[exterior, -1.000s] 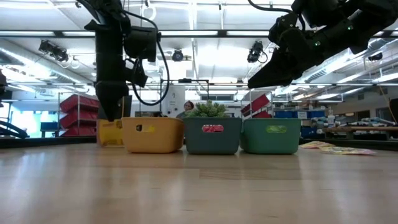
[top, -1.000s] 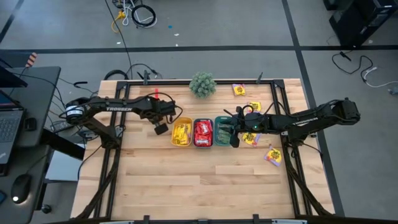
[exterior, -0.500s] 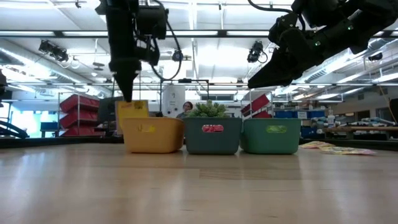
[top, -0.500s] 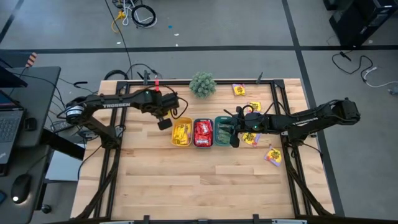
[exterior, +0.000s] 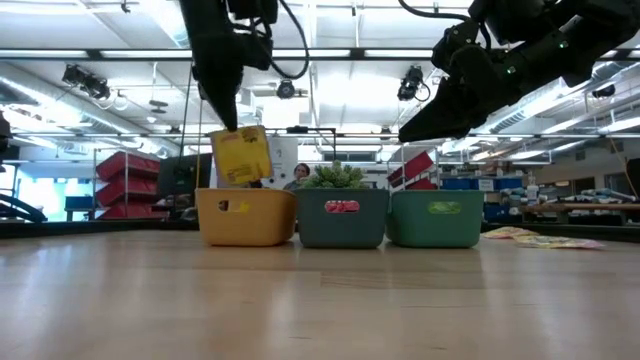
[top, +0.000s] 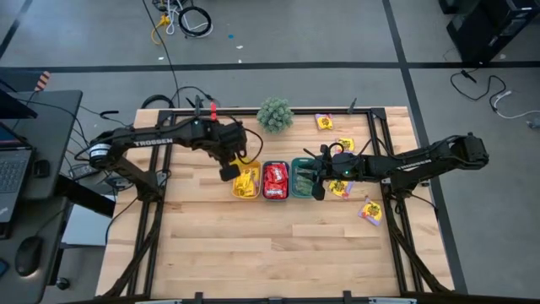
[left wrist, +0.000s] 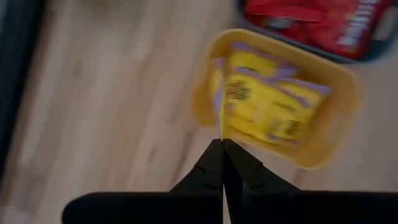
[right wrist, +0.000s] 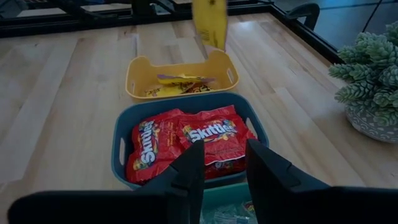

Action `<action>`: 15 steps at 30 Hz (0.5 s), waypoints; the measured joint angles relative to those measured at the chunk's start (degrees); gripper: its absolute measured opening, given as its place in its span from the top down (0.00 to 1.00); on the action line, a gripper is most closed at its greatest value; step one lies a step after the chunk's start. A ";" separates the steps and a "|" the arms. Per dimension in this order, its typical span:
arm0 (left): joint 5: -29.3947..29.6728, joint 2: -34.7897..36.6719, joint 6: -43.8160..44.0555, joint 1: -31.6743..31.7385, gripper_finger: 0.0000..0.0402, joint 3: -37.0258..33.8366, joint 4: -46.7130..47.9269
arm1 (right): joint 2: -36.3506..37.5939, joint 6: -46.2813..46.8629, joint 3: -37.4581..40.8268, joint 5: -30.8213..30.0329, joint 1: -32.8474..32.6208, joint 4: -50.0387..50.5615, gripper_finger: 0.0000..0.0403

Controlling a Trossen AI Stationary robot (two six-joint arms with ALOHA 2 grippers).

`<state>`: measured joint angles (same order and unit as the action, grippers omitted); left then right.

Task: Sort candy
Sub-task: Put the yellow candy pack into the yellow bin

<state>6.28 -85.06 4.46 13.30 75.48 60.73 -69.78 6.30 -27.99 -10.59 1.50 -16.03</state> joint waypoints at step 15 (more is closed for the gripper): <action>-17.08 -1.44 -1.58 -2.49 1.00 -3.85 -8.73 | -0.02 -0.03 0.00 0.02 -0.02 0.02 0.75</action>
<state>-10.80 -86.49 2.88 10.81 71.63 52.00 -69.79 6.26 -27.99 -10.57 1.48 -16.01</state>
